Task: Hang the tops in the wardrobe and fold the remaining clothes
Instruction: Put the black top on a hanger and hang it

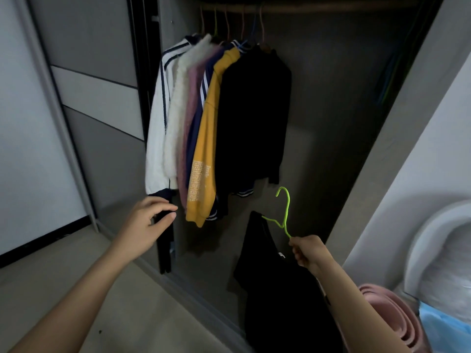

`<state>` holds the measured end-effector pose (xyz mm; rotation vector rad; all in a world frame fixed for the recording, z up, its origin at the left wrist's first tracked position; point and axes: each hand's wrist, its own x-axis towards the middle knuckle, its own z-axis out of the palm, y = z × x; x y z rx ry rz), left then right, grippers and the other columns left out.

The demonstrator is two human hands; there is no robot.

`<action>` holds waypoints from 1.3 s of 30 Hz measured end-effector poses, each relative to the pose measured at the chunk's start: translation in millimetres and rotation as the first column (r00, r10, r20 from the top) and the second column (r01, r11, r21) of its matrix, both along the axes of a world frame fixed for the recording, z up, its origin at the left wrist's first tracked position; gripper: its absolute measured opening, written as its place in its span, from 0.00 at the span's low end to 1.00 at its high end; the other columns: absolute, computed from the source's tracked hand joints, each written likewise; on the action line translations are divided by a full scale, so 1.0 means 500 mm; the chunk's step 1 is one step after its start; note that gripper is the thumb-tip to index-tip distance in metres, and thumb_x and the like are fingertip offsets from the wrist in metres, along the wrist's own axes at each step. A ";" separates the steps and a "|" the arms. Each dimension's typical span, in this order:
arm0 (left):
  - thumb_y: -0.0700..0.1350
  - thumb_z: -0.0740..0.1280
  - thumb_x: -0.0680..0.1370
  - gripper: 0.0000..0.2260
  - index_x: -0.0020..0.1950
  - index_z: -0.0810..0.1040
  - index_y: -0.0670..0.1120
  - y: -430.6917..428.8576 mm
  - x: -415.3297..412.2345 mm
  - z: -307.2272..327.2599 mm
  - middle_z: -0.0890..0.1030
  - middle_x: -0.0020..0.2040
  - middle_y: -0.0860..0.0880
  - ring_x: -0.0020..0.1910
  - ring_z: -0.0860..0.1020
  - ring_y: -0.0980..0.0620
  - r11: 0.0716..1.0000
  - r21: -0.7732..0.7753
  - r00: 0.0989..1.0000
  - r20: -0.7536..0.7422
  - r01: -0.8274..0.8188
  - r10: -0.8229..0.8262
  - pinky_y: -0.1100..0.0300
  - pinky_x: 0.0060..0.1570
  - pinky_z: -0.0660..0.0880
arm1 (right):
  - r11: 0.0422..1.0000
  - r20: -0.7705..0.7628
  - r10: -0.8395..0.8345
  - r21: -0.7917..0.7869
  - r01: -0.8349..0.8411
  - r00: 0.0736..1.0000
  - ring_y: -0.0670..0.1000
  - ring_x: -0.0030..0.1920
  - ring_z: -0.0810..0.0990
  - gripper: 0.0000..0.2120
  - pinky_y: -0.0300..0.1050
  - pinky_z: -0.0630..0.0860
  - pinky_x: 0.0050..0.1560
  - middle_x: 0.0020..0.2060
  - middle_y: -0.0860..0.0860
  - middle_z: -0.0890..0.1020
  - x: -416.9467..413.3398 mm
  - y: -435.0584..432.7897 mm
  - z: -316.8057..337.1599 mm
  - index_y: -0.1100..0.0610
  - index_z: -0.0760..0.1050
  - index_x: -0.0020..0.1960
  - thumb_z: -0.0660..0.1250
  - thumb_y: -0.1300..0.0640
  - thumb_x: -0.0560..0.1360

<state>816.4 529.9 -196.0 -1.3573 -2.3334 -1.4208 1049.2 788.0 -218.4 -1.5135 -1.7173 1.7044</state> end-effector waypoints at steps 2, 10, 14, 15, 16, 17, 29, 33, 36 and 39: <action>0.38 0.69 0.75 0.09 0.50 0.80 0.51 0.033 -0.028 0.000 0.75 0.51 0.53 0.54 0.74 0.50 1.000 0.004 1.000 0.017 0.019 -0.019 0.63 0.52 0.66 | 1.000 -0.041 -0.022 -0.016 0.021 0.999 0.47 0.21 0.67 0.13 0.34 0.63 0.19 0.21 0.52 0.70 -0.026 0.027 0.010 0.61 0.70 0.34 0.60 0.65 0.77; 0.42 0.66 0.77 0.07 0.53 0.80 0.50 0.258 -0.219 0.043 0.72 0.53 0.58 0.57 0.70 0.57 0.988 0.071 0.990 -0.025 0.140 -0.139 0.64 0.55 0.64 | 0.984 -0.260 -0.162 0.025 0.174 0.952 0.47 0.20 0.71 0.09 0.34 0.67 0.19 0.23 0.54 0.73 -0.166 0.164 0.137 0.64 0.70 0.39 0.58 0.64 0.78; 0.41 0.66 0.77 0.08 0.55 0.81 0.47 0.383 -0.329 0.125 0.72 0.56 0.51 0.59 0.69 0.53 0.971 0.093 0.970 -0.129 0.221 -0.208 0.60 0.58 0.62 | 0.971 -0.516 -0.220 -0.034 0.237 0.828 0.49 0.25 0.72 0.10 0.34 0.69 0.21 0.28 0.58 0.73 -0.249 0.209 0.216 0.64 0.70 0.38 0.58 0.66 0.77; 0.41 0.67 0.77 0.08 0.55 0.81 0.46 0.418 -0.357 0.159 0.72 0.56 0.51 0.60 0.69 0.51 0.963 0.113 0.959 -0.175 0.244 -0.222 0.59 0.59 0.62 | 0.968 -0.593 -0.227 -0.050 0.246 0.773 0.49 0.25 0.72 0.10 0.34 0.70 0.21 0.29 0.58 0.73 -0.272 0.220 0.240 0.65 0.71 0.38 0.57 0.67 0.77; 0.41 0.67 0.76 0.09 0.55 0.81 0.45 0.447 -0.381 0.193 0.73 0.57 0.49 0.60 0.69 0.48 0.958 0.126 0.947 -0.229 0.258 -0.225 0.57 0.59 0.63 | 0.965 -0.655 -0.229 -0.054 0.258 0.720 0.48 0.25 0.74 0.10 0.33 0.71 0.22 0.29 0.58 0.74 -0.291 0.224 0.261 0.66 0.72 0.37 0.57 0.69 0.76; 0.41 0.68 0.76 0.09 0.55 0.82 0.45 0.480 -0.404 0.228 0.74 0.58 0.47 0.61 0.69 0.45 0.952 0.141 0.929 -0.299 0.270 -0.219 0.55 0.59 0.64 | 0.960 -0.701 -0.224 -0.037 0.279 0.677 0.47 0.24 0.75 0.10 0.32 0.71 0.23 0.28 0.57 0.76 -0.312 0.229 0.284 0.67 0.73 0.37 0.57 0.71 0.76; 0.53 0.62 0.78 0.19 0.68 0.72 0.52 0.704 -0.551 0.435 0.64 0.73 0.48 0.72 0.57 0.48 0.983 0.093 0.801 -0.594 0.156 -0.071 0.52 0.64 0.58 | 0.897 -0.858 -0.026 0.207 0.391 0.514 0.41 0.20 0.72 0.08 0.30 0.69 0.22 0.21 0.50 0.76 -0.487 0.298 0.566 0.67 0.71 0.43 0.56 0.74 0.76; 0.54 0.59 0.79 0.18 0.69 0.71 0.54 0.715 -0.575 0.444 0.64 0.73 0.51 0.72 0.58 0.51 0.984 0.012 0.769 -0.625 0.178 -0.132 0.55 0.65 0.56 | 0.880 -0.849 0.039 0.278 0.384 0.526 0.42 0.19 0.72 0.09 0.31 0.70 0.22 0.25 0.54 0.76 -0.542 0.343 0.630 0.66 0.70 0.45 0.55 0.75 0.75; 0.54 0.59 0.80 0.18 0.69 0.70 0.55 0.710 -0.586 0.449 0.63 0.74 0.53 0.72 0.60 0.52 0.976 -0.030 0.765 -0.616 0.215 -0.187 0.56 0.65 0.57 | 0.858 -0.832 0.063 0.328 0.396 0.552 0.42 0.19 0.71 0.09 0.31 0.69 0.22 0.33 0.57 0.73 -0.578 0.372 0.668 0.67 0.70 0.47 0.54 0.76 0.75; 0.52 0.60 0.80 0.17 0.68 0.71 0.55 0.706 -0.587 0.449 0.63 0.74 0.54 0.72 0.61 0.53 0.968 -0.006 0.758 -0.620 0.252 -0.201 0.58 0.64 0.58 | 0.830 -0.805 0.072 0.376 0.412 0.590 0.42 0.19 0.71 0.08 0.31 0.68 0.22 0.32 0.58 0.73 -0.608 0.401 0.702 0.68 0.70 0.45 0.54 0.76 0.75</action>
